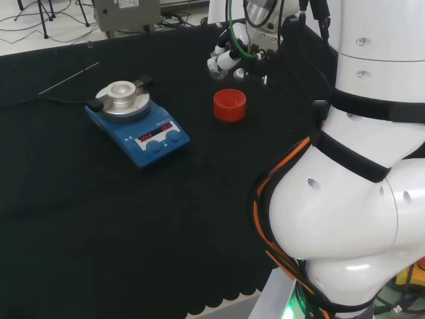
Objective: Place the round-bottom flask on the heater.
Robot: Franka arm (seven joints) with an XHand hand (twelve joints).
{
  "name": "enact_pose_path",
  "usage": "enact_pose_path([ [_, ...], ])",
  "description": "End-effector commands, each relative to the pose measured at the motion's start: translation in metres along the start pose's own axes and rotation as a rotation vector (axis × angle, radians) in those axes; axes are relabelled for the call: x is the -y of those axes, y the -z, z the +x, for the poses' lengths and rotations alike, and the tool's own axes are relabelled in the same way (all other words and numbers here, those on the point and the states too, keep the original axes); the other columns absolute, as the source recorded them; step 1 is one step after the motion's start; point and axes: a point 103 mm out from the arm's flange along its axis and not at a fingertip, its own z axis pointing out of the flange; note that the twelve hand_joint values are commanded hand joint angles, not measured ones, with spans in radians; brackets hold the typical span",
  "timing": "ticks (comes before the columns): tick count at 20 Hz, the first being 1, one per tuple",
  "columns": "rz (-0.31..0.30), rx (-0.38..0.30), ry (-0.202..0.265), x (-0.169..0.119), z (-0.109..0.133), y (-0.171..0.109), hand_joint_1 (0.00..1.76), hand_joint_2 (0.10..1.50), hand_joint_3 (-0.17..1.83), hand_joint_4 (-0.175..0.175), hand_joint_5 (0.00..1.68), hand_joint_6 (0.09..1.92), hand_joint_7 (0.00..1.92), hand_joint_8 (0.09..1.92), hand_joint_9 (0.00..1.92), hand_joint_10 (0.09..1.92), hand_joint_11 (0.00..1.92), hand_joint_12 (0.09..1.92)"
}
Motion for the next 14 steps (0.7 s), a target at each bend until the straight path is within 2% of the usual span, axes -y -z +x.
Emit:
enact_pose_path([
  [1,0.000,0.007,0.002,-0.001,0.003,0.002,1.09,0.66,0.81,0.152,1.11,1.03,0.42,0.59,0.51,0.64,0.11,1.35],
  [7,0.008,0.010,0.010,-0.006,0.007,0.007,1.09,0.66,0.81,0.153,1.11,1.03,0.42,0.59,0.51,0.64,0.11,1.35],
  [14,0.003,0.015,0.069,-0.016,0.046,0.018,1.09,0.66,0.81,0.153,1.11,1.02,0.42,0.59,0.51,0.64,0.11,1.35],
])
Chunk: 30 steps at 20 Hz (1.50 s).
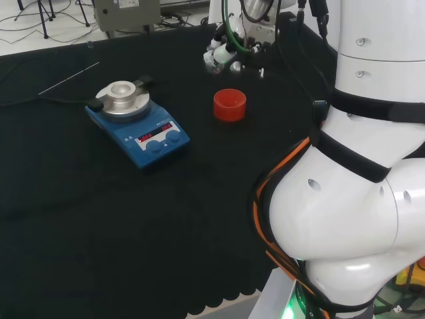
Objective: Place the round-bottom flask on the heater.
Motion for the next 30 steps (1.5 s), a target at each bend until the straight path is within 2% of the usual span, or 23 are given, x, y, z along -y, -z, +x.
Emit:
enact_pose_path([
  [1,0.004,0.005,0.056,-0.006,0.035,0.005,1.09,0.66,0.81,0.153,1.12,1.02,0.42,0.59,0.51,0.64,0.11,1.35],
  [4,0.011,0.003,0.086,-0.009,0.054,0.012,1.09,0.66,0.82,0.153,1.12,1.02,0.42,0.59,0.51,0.64,0.11,1.35],
  [8,0.033,-0.019,0.135,-0.014,0.070,0.009,1.09,0.66,0.82,0.153,1.12,1.02,0.42,0.59,0.51,0.64,0.11,1.35],
  [14,0.060,-0.014,0.196,-0.016,0.100,0.003,1.09,0.65,0.82,0.152,1.12,1.02,0.42,0.59,0.52,0.64,0.11,1.35],
  [15,0.066,0.006,0.203,-0.010,0.123,-0.003,1.09,0.65,0.82,0.152,1.12,1.02,0.42,0.59,0.51,0.64,0.11,1.35],
  [16,0.071,0.005,0.211,-0.010,0.131,-0.005,1.09,0.65,0.82,0.152,1.12,1.02,0.42,0.59,0.51,0.64,0.11,1.35],
  [23,0.088,-0.007,0.263,-0.014,0.140,-0.013,1.09,0.65,0.82,0.150,1.12,1.02,0.42,0.59,0.51,0.64,0.11,1.35],
  [30,0.104,0.002,0.294,-0.014,0.164,-0.030,1.10,0.65,0.82,0.148,1.12,1.01,0.43,0.59,0.51,0.64,0.12,1.35],
])
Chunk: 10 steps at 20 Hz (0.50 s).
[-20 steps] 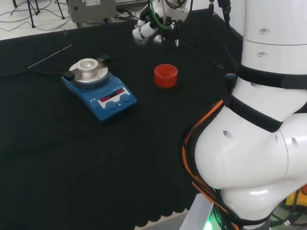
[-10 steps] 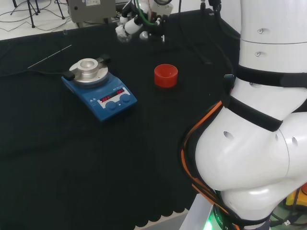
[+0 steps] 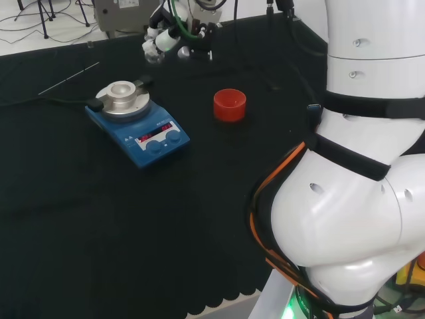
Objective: Place the round-bottom flask on the heater.
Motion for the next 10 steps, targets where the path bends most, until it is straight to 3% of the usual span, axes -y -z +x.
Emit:
enact_pose_path([
  [1,0.015,0.008,0.035,-0.007,0.022,-0.017,1.10,0.65,0.82,0.148,1.12,1.01,0.43,0.59,0.51,0.64,0.12,1.35],
  [10,0.025,0.017,0.068,-0.017,0.044,-0.034,1.10,0.65,0.82,0.146,1.12,1.01,0.43,0.59,0.52,0.64,0.12,1.35],
])
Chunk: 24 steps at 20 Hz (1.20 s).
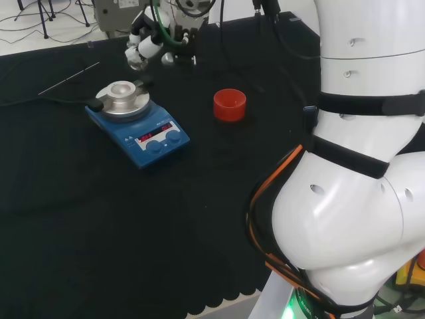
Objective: Place the round-bottom flask on the heater.
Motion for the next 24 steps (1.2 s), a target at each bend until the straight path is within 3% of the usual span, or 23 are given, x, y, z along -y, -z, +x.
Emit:
enact_pose_path([
  [1,0.007,0.005,0.018,-0.006,0.012,-0.010,1.10,0.65,0.82,0.145,1.12,1.01,0.43,0.59,0.52,0.64,0.12,1.35],
  [12,0.039,-0.006,0.045,-0.013,0.014,-0.027,1.10,0.65,0.82,0.145,1.12,1.01,0.43,0.59,0.52,0.64,0.12,1.35],
  [24,0.065,0.024,0.044,-0.016,0.010,-0.042,1.10,0.65,0.82,0.146,1.12,1.02,0.43,0.59,0.52,0.64,0.12,1.35],
])
